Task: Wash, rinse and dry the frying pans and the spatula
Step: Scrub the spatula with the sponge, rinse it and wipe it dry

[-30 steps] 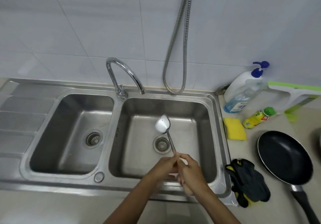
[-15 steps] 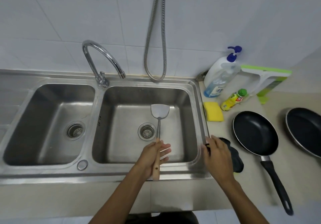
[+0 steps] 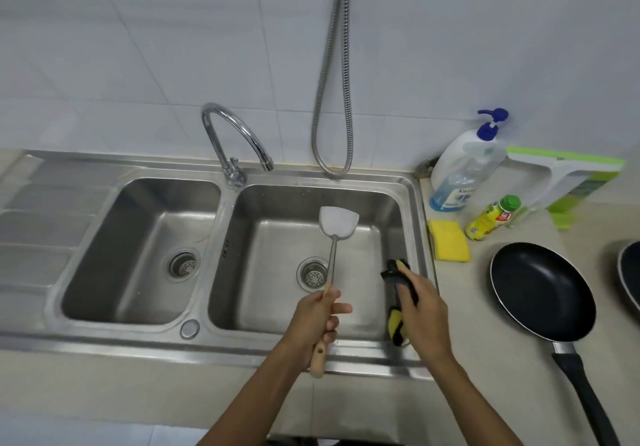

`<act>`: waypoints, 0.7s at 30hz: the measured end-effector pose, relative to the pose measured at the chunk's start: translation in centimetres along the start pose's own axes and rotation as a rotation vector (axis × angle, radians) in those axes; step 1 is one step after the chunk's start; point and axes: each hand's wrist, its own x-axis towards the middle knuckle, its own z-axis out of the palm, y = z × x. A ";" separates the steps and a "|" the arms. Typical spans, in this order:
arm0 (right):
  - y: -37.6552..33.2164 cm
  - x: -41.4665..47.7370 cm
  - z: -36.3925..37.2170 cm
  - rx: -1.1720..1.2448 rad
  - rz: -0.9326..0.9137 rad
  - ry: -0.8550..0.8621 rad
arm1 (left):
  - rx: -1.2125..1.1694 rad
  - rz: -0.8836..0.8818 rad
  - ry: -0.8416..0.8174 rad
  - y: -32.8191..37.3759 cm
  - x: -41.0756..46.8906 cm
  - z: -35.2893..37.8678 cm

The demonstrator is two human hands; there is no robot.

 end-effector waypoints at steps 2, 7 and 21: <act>-4.3 1.4 2.3 0.086 -0.085 -0.079 | 0.072 0.048 -0.016 0.3 -0.8 0.3; -6.8 7.5 7.7 -0.348 -0.317 -0.298 | 0.316 0.236 -0.014 0.7 -3.1 0.6; -5.7 13.8 7.7 -0.395 -0.499 -0.187 | 0.304 0.260 -0.076 2.4 -4.4 -1.0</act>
